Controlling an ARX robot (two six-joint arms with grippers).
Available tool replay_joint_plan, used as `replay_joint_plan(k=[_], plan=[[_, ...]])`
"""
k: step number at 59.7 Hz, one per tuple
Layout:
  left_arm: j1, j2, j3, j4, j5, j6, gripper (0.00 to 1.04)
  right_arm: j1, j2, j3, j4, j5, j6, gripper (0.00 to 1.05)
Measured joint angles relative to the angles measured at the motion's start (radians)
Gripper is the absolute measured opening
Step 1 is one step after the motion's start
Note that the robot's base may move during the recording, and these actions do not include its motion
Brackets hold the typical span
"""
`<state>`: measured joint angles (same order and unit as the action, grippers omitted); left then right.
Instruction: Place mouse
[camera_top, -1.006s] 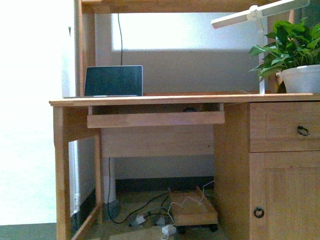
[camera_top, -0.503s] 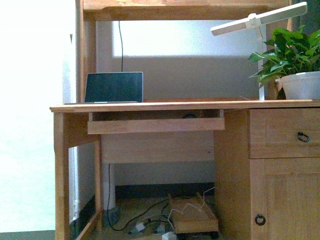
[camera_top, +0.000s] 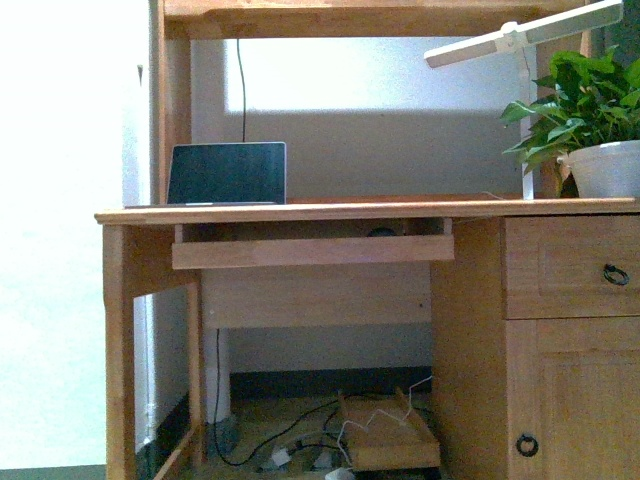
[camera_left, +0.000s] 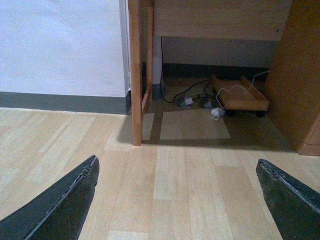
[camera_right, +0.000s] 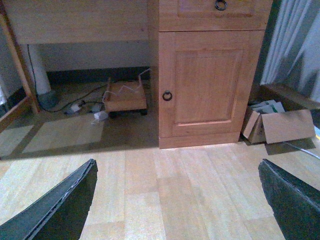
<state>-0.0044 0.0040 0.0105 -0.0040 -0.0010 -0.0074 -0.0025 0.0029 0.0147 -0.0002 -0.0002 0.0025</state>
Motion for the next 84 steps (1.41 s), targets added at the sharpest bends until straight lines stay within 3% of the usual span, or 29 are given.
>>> replay_joint_plan(k=[84], plan=[[0.000,0.001,0.000,0.000,0.001,0.000,0.97,0.000,0.000,0.000,0.000,-0.002,0.000,0.97]])
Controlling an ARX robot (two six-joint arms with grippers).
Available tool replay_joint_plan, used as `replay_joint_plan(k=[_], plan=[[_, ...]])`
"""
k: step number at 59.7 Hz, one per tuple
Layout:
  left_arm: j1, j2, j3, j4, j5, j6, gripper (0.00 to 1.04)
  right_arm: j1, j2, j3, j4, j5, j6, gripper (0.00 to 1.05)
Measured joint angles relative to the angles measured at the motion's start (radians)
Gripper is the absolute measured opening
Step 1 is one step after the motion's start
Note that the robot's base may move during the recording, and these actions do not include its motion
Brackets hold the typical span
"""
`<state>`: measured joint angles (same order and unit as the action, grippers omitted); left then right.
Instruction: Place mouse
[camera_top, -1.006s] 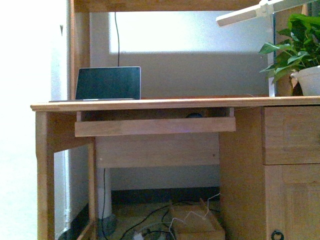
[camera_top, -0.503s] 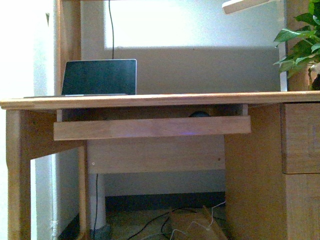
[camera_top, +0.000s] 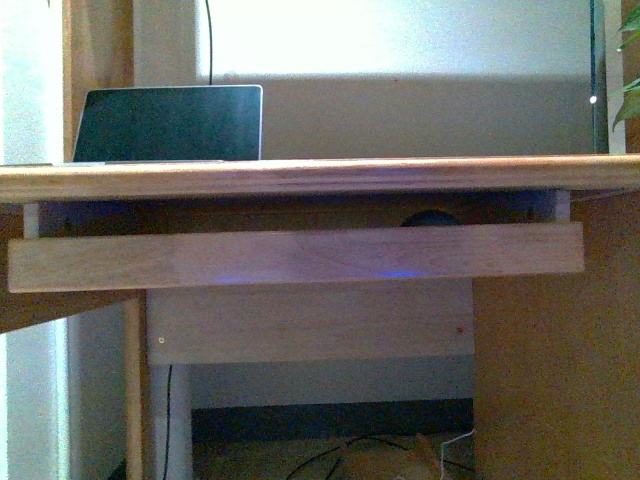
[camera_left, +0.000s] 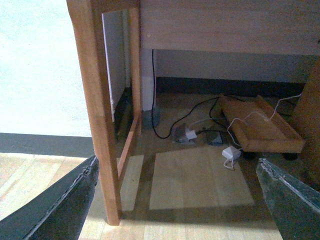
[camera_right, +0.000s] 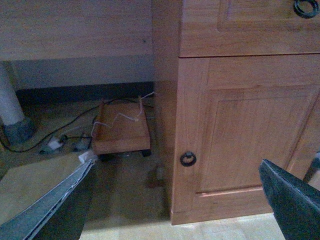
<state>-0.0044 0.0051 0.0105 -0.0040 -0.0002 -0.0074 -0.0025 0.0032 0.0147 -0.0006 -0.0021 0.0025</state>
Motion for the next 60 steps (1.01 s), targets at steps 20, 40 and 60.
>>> replay_joint_plan(k=[20,40,60], plan=[[0.000,-0.002,0.000,0.000,0.000,0.000,0.97,0.000,0.000,0.000,0.000,-0.001,0.000,0.97],[0.000,-0.002,0.000,0.000,0.000,0.000,0.97,0.000,0.000,0.000,0.000,-0.001,0.000,0.97],[0.000,-0.002,0.000,0.000,0.000,0.000,0.97,0.000,0.000,0.000,0.000,0.000,0.000,0.97]])
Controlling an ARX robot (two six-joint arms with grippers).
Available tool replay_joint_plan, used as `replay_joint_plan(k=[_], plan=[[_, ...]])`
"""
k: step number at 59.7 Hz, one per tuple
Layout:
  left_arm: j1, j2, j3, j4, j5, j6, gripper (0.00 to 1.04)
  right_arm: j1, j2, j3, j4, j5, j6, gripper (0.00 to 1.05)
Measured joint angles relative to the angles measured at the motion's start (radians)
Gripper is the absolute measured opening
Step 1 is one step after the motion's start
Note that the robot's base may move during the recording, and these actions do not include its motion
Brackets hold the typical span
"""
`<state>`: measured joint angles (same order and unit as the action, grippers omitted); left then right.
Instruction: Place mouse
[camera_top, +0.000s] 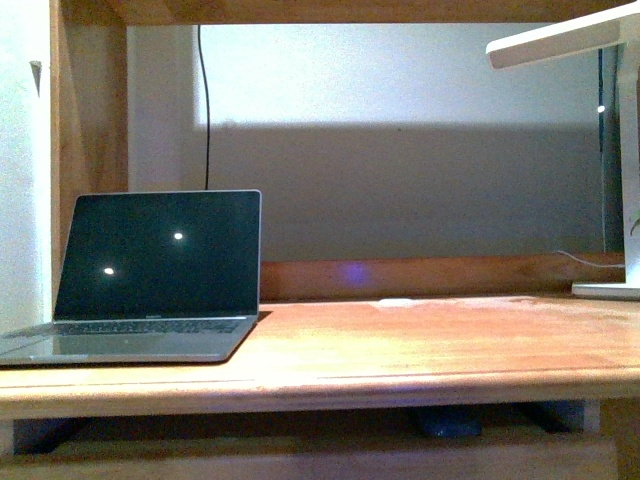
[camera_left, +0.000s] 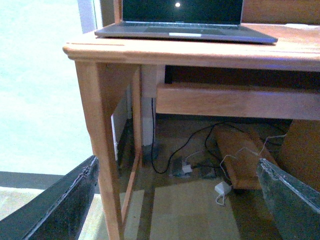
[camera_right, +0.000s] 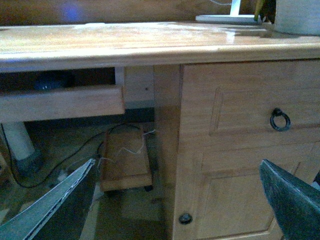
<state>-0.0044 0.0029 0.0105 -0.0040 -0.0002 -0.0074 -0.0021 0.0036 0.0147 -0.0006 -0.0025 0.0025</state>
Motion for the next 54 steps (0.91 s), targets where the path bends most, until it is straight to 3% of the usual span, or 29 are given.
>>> replay_joint_plan(k=[10,16,25,40,54], plan=[[0.000,0.000,0.000,0.000,0.000,0.000,0.97,0.000,0.000,0.000,0.000,0.000,0.000,0.97],[0.069,0.125,0.061,-0.127,0.216,-0.100,0.97,0.000,0.000,0.000,0.000,-0.001,0.000,0.97],[0.148,0.404,0.130,-0.027,0.371,-0.050,0.97,0.000,0.000,0.000,0.000,-0.001,0.000,0.97],[0.203,0.912,0.228,0.315,0.475,0.624,0.97,0.000,0.000,0.000,0.000,-0.001,0.000,0.97],[0.235,1.220,0.303,0.467,0.551,1.180,0.97,0.000,0.000,0.000,0.000,-0.001,0.000,0.97]])
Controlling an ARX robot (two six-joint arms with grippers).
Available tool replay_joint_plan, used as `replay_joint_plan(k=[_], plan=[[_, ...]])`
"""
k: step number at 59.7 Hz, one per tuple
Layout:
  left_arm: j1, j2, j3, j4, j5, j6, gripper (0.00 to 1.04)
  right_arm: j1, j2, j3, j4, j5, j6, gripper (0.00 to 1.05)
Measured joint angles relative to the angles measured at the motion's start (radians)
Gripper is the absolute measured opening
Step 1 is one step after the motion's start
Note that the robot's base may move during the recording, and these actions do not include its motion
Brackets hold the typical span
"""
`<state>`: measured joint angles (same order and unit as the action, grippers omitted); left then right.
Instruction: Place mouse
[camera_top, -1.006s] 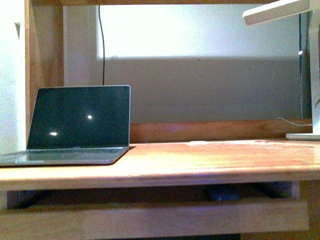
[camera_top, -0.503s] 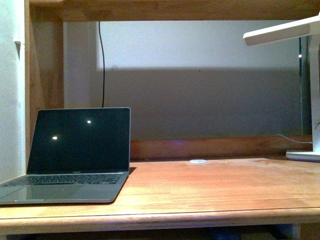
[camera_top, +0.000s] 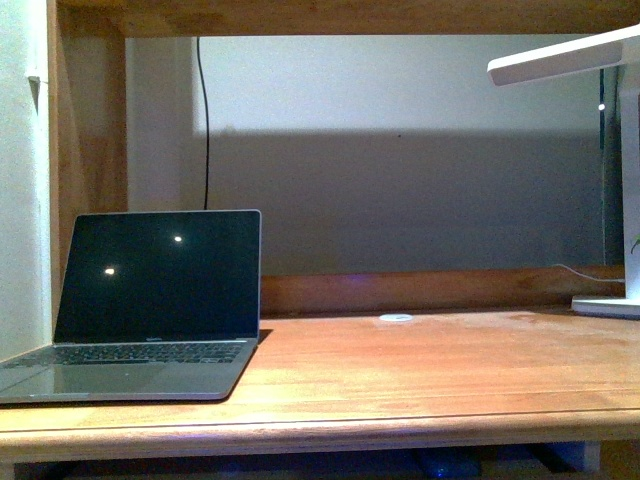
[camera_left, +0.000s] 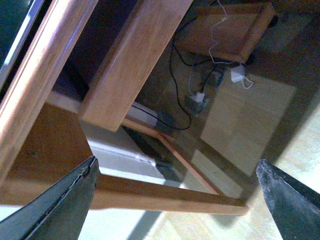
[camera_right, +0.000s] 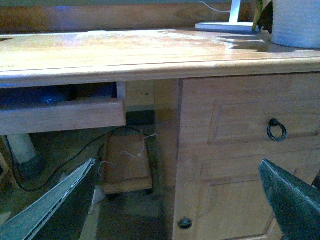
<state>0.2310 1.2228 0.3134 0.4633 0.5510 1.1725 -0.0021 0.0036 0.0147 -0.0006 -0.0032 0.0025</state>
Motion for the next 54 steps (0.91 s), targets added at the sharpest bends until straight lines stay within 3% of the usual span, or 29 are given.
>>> replay_joint_plan(k=[20,40,54], plan=[[0.005,0.381,0.141,0.337,0.022,0.391,0.97,0.000,0.000,0.000,0.000,0.000,0.000,0.97],[-0.075,0.621,0.263,0.565,0.006,0.481,0.97,0.000,0.000,0.000,0.000,0.000,0.000,0.97],[-0.114,0.732,0.358,0.603,-0.016,0.538,0.97,0.000,0.000,0.000,0.000,0.000,0.000,0.97]])
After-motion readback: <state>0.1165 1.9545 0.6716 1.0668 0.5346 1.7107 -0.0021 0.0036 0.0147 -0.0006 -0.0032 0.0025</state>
